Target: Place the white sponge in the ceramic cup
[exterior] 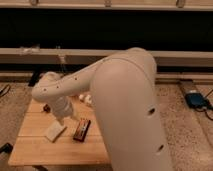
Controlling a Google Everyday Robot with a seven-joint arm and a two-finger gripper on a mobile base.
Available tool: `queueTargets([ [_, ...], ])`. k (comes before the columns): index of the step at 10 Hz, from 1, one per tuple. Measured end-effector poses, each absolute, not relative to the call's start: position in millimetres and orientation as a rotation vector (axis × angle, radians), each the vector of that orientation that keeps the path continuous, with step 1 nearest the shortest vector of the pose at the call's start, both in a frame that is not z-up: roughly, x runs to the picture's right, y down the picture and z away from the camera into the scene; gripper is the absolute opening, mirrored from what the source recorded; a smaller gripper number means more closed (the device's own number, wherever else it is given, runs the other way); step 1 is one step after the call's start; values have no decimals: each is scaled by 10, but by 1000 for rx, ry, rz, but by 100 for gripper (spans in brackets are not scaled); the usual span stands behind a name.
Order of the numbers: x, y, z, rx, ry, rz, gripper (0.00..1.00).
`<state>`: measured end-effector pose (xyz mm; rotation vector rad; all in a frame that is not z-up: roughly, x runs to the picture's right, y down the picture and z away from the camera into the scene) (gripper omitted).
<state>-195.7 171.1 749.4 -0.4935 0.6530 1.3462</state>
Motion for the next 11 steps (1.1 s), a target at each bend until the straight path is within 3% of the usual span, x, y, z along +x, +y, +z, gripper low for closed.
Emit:
queueTargets([
  [6, -2534, 1739, 7806, -548, 615, 1468, 65],
  [11, -2547, 1747, 7828, -549, 616, 1484, 65],
])
